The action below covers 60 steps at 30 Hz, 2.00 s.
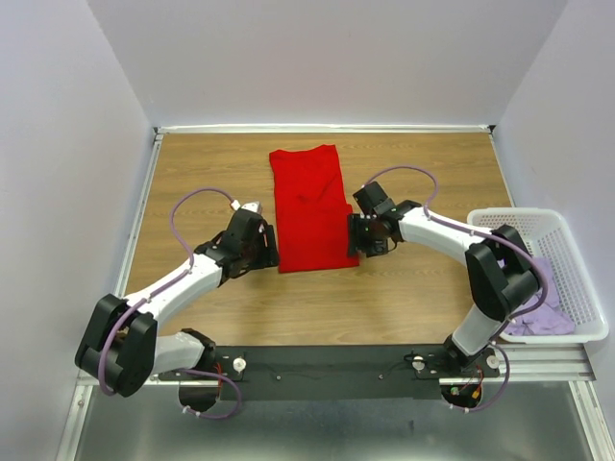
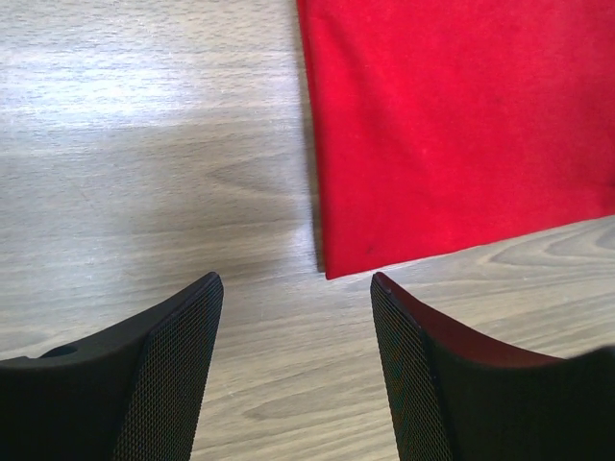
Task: Fold and stack the t-shirts
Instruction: Fold the tshirt
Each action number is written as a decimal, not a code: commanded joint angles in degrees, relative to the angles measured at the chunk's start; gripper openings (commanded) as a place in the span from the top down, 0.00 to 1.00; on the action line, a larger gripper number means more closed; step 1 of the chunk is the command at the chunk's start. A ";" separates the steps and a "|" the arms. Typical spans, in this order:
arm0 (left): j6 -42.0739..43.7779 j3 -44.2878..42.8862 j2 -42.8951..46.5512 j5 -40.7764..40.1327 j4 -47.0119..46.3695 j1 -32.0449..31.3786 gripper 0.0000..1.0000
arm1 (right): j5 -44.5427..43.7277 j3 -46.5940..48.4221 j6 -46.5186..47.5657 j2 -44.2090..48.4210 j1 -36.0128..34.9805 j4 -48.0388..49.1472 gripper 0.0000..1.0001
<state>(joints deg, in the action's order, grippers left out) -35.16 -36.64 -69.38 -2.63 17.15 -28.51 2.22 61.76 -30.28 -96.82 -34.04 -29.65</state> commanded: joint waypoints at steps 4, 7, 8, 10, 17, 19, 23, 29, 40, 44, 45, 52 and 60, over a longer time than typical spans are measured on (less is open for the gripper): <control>0.70 -2.03 -1.28 -2.90 1.40 -0.58 0.29 | -5.30 2.67 -3.03 -3.46 -0.76 -4.28 0.39; 0.97 -2.29 -1.80 -2.64 1.40 -0.67 0.29 | -5.20 2.93 -2.94 -5.22 -1.38 -4.36 0.42; 1.14 -2.38 -1.89 -2.64 1.40 -0.67 0.29 | -5.38 2.67 -3.37 -5.31 -1.90 -4.36 0.43; 1.23 -2.47 -1.90 -2.55 1.57 -0.67 0.29 | -5.91 2.32 -3.99 -5.93 -2.43 -4.45 0.44; 1.49 -2.29 -1.81 -2.99 1.84 -0.84 0.29 | -7.93 -0.32 -8.29 -7.33 -4.63 -5.59 0.50; 1.58 -2.12 -1.89 -2.99 1.93 -0.84 0.29 | -8.98 -1.20 -8.91 -7.95 -4.89 -5.94 0.52; 2.02 -2.20 -2.42 -2.82 1.93 -1.02 0.30 | -10.92 -1.99 -10.06 -9.27 -5.16 -6.74 0.60; 2.02 -2.56 -3.21 -3.17 2.36 -1.55 0.30 | -11.80 -1.82 -10.06 -10.76 -5.24 -7.00 0.78; -0.70 -4.05 -7.16 -3.43 1.84 -3.56 0.30 | -12.06 -2.69 -9.45 -12.17 -6.12 -7.09 0.99; -1.40 -5.89 -10.15 -4.04 1.31 -5.23 0.30 | -12.33 -2.34 -8.83 -12.43 -6.30 -7.00 0.99; -1.49 -6.50 -10.85 -4.22 1.48 -5.59 0.30 | -12.41 -2.26 -8.74 -12.43 -6.30 -7.00 1.00; -4.21 -10.11 -16.65 -7.73 5.17 -9.36 0.39 | -13.12 -2.69 -8.65 -11.91 -6.39 -7.00 0.99; -7.03 -9.85 -17.63 -9.32 6.58 -11.04 0.44 | -13.38 -3.13 -8.04 -11.82 -6.56 -6.91 0.99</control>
<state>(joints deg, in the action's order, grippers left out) -39.90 -45.95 -86.37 -8.71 22.26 -38.74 -7.29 63.42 -39.38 -102.69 -39.70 -32.67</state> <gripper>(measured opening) 0.568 0.014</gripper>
